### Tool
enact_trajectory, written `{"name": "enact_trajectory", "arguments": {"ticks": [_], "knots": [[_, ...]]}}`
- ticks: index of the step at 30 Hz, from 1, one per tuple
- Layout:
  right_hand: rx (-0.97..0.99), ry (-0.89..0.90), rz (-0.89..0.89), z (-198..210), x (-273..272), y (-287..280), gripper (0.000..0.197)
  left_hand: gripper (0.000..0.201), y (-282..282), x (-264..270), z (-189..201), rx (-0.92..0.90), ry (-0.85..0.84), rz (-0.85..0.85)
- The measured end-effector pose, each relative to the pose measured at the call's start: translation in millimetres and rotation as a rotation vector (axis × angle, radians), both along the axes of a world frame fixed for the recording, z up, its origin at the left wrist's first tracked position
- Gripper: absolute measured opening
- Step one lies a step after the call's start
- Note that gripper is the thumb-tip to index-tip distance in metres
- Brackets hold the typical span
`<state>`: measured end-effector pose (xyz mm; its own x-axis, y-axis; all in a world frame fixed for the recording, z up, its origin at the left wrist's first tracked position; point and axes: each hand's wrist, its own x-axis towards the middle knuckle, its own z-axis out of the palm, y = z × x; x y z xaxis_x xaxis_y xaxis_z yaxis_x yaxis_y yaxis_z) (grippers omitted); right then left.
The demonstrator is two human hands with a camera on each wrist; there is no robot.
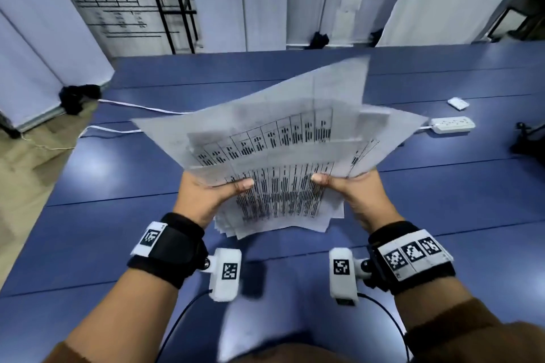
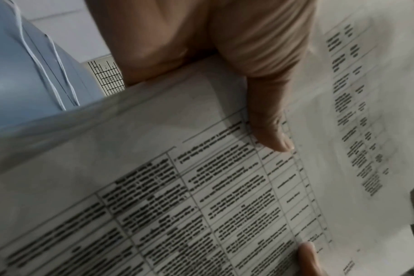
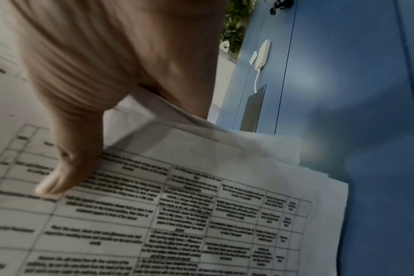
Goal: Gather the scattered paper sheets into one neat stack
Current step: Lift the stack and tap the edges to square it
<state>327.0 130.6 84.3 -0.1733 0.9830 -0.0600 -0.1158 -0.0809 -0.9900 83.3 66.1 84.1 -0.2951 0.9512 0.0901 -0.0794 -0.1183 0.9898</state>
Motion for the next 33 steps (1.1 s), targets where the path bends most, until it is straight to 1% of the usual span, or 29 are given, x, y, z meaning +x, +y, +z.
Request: {"name": "enact_trajectory", "arguments": {"ticks": [2, 3, 4, 5, 6, 7, 8, 9, 10, 13, 16, 18, 21, 23, 24, 27, 30, 33], "knots": [[-0.013, 0.020, 0.006, -5, 0, 1, 0.040, 0.041, 2, -1, -2, -0.015, 0.000, -0.025], [-0.026, 0.028, 0.005, -7, -1, 2, 0.042, 0.036, 3, -1, -1, -0.017, 0.006, -0.030], [-0.043, 0.028, -0.005, -7, -3, 2, 0.049, 0.030, 4, 0, 1, -0.017, 0.012, -0.035], [-0.053, 0.021, -0.013, -8, -4, 1, 0.064, 0.029, 6, 0, 0, -0.015, 0.020, -0.041], [-0.054, 0.007, -0.012, -9, -5, 2, 0.075, 0.032, 7, 1, 1, -0.012, 0.029, -0.053], [-0.049, 0.012, -0.003, -9, -4, 3, 0.071, 0.038, 9, 0, 0, -0.008, 0.033, -0.058], [-0.047, 0.023, 0.007, -7, -2, 3, 0.055, 0.046, 10, -1, 0, -0.006, 0.028, -0.055], [-0.044, 0.052, 0.027, -5, 0, 4, 0.043, 0.052, 11, -2, -1, -0.004, 0.013, -0.049], [-0.041, 0.076, 0.034, -4, 3, 4, 0.041, 0.057, 13, -5, -3, 0.003, -0.007, -0.044], [-0.018, 0.096, 0.059, -6, 7, 8, 0.050, 0.063, 15, -6, -6, 0.014, -0.008, -0.075], [-0.015, 0.064, 0.111, -5, 1, 10, 0.050, 0.062, 15, 2, -3, 0.009, 0.008, -0.122], [-0.005, 0.062, 0.129, -2, 2, 10, 0.051, 0.062, 16, 1, -4, 0.018, -0.022, -0.110], [-0.016, 0.029, 0.122, -8, 3, 13, 0.054, 0.072, 19, -4, -9, 0.023, -0.072, -0.046], [-0.039, -0.002, 0.127, -11, -2, 10, 0.058, 0.068, 19, 2, -13, -0.006, -0.073, -0.043], [-0.054, 0.014, 0.111, -10, -5, 10, 0.057, 0.065, 19, 6, -12, -0.015, -0.065, -0.043], [-0.059, 0.086, 0.069, 3, -9, 8, 0.047, 0.057, 19, 13, -10, -0.003, -0.056, -0.020], [0.023, 0.102, 0.021, 17, -10, 10, 0.035, 0.044, 20, 14, -2, 0.032, -0.057, 0.059], [0.073, 0.136, 0.001, 23, -9, 11, 0.030, 0.043, 22, 8, 4, 0.069, -0.054, 0.077]]}}
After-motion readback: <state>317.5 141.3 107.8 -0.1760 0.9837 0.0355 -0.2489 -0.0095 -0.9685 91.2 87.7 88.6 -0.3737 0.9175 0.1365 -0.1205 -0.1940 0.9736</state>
